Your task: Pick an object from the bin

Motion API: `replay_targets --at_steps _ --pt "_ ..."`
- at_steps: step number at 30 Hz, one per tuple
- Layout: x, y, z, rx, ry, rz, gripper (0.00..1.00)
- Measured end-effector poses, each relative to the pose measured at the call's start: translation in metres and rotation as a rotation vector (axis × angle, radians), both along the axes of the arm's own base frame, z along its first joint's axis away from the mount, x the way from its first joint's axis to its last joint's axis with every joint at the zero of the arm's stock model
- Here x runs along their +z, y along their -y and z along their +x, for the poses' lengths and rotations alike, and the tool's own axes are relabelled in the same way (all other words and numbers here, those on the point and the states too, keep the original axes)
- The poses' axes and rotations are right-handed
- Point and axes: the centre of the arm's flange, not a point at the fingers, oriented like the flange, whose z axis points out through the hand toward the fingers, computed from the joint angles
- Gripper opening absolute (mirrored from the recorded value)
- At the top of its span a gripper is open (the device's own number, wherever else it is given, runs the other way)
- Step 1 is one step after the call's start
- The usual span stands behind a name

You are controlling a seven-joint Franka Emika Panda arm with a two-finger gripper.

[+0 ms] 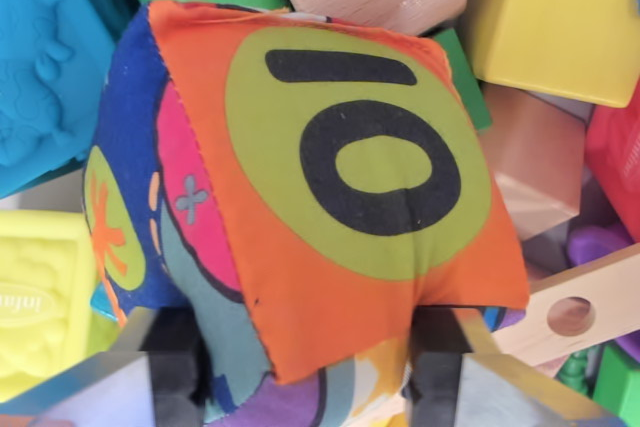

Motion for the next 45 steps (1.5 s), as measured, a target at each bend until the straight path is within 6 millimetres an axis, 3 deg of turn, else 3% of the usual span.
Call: replay_targets --at_steps 22,45 --pt "0.006 0.0 0.001 0.0 0.003 0.0 0.0" --pt "0.069 0.0 0.0 0.0 0.005 -0.003 0.0"
